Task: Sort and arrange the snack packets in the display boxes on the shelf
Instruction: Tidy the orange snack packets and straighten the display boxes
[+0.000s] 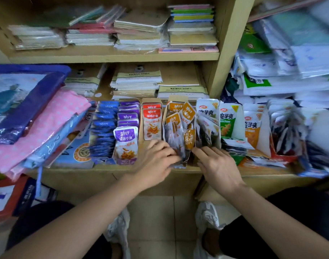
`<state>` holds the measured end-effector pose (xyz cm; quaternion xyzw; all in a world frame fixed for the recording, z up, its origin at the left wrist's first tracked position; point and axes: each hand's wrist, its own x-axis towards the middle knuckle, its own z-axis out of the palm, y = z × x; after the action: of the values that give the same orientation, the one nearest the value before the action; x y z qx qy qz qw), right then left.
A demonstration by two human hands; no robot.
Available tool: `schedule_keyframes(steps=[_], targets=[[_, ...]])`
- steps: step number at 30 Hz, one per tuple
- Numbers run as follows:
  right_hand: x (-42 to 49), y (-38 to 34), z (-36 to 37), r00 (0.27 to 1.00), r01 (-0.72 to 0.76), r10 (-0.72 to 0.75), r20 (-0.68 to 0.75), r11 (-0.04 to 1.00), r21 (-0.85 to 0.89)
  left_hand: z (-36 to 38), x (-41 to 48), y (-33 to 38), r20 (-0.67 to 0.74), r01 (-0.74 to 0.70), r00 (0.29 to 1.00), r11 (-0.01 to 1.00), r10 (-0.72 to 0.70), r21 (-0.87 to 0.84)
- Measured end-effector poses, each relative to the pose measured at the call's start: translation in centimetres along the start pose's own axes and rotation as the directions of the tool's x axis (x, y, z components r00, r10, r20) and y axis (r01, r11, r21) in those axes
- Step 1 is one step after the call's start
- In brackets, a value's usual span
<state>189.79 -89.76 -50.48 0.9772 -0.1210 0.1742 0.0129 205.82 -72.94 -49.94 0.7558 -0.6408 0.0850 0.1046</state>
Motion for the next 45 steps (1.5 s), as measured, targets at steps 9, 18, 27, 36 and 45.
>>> schedule_keyframes(steps=[9,18,27,36,45], targets=[[-0.6,2.4,-1.5,0.992,-0.064,0.083,0.1,0.982,-0.178,0.8,2.5,2.5,0.073,-0.019,0.997,1.0,0.018,0.016],[-2.8,4.9,-1.5,0.989,-0.145,0.147,0.009,0.985,-0.093,2.6,2.8,3.3,0.024,-0.078,0.996,0.989,0.082,-0.125],[-0.8,0.6,0.1,0.994,-0.056,0.079,-0.069,0.954,0.294,0.7,4.3,-0.1,-0.182,0.141,0.971,0.985,-0.157,-0.096],[0.8,-0.2,-0.8,0.976,-0.214,0.199,0.083,0.843,0.494,-0.8,6.1,-3.2,-0.056,0.092,0.992,0.943,-0.116,-0.32],[10.3,3.1,-3.4,0.921,-0.369,0.391,-0.009,0.876,0.311,-0.6,6.9,-3.5,-0.218,0.176,0.944,0.936,-0.248,-0.305]])
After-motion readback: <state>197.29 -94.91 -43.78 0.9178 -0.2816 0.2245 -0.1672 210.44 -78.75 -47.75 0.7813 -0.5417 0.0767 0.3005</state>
